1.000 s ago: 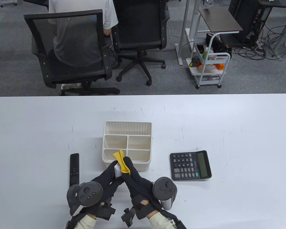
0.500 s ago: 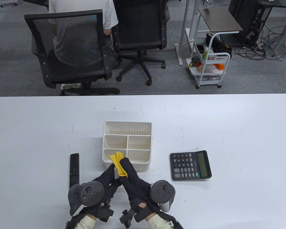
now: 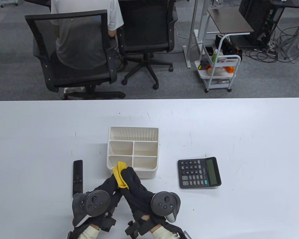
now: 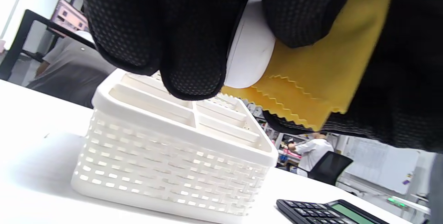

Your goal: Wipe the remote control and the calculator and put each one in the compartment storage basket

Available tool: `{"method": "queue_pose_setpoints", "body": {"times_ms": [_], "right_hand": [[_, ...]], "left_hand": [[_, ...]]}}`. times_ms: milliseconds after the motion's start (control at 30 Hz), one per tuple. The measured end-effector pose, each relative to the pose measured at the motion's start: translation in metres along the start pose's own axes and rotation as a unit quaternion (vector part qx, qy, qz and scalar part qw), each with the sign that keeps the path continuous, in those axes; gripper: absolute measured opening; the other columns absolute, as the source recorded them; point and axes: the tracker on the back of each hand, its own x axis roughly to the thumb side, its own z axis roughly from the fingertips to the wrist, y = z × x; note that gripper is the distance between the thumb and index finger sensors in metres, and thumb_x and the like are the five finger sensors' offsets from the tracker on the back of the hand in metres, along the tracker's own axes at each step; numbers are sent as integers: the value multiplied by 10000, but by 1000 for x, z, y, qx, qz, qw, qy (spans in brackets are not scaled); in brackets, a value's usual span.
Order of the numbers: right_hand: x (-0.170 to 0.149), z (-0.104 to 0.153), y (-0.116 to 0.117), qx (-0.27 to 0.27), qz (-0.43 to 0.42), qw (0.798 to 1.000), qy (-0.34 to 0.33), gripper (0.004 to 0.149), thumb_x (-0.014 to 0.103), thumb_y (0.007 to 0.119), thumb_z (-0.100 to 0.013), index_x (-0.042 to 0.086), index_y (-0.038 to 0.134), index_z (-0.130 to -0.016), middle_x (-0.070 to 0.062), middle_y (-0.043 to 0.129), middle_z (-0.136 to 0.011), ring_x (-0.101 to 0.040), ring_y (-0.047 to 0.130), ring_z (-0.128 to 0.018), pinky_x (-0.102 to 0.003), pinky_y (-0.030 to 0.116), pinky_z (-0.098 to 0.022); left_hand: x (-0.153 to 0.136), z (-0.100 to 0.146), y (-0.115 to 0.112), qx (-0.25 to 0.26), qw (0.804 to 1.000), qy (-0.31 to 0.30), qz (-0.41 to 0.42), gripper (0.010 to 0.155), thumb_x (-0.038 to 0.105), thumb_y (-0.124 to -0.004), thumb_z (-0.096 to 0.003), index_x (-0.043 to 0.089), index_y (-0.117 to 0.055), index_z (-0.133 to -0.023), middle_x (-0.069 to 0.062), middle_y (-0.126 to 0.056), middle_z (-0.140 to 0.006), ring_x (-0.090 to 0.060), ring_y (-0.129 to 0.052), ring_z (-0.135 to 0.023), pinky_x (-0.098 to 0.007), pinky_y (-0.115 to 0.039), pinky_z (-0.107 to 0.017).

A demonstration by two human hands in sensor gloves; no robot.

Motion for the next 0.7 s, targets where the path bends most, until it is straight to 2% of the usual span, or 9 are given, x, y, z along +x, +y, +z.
{"method": "queue_pose_setpoints", "body": {"times_ms": [133, 267, 367, 533, 700], "right_hand": [[-5, -1, -5, -8, -37, 999, 18, 581, 296, 647, -603, 38, 512, -1106, -385, 531, -1095, -544, 694, -906, -639, 667, -566], [1, 0, 0, 6, 5, 1000, -6, 577, 296, 650, -599, 36, 531, -1100, -385, 536, -1095, -556, 682, -906, -645, 661, -567], [7, 1, 6, 29, 21, 999, -18, 568, 293, 655, -596, 38, 551, -1093, -400, 482, -1104, -578, 627, -926, -669, 630, -575], [4, 1, 4, 13, 6, 1000, -16, 572, 299, 648, -600, 51, 531, -1102, -388, 465, -1114, -569, 617, -937, -677, 615, -580], [-3, 0, -1, 0, -49, 999, 14, 582, 304, 640, -605, 53, 498, -1110, -392, 532, -1090, -555, 675, -912, -658, 652, -568]], "left_hand": [[2, -1, 1, 5, 999, 1, 32, 630, 414, -849, -482, 144, -671, -1022, -88, -977, -811, -159, -1099, -626, -418, -930, -489], [-6, -2, 1, 4, 998, 29, 56, 631, 408, -843, -487, 132, -662, -1025, -95, -974, -812, -166, -1102, -625, -421, -933, -485], [-11, -2, 1, 6, 998, 37, 42, 632, 411, -837, -491, 137, -652, -1029, -92, -967, -818, -164, -1098, -627, -419, -929, -488], [-7, 0, 3, 11, 999, 18, 24, 625, 413, -846, -483, 152, -670, -1023, -88, -972, -816, -163, -1099, -624, -419, -928, -487], [-3, 0, 6, 12, 998, 20, 57, 624, 413, -853, -480, 157, -679, -1021, -88, -977, -815, -161, -1104, -622, -416, -932, -490]]}}
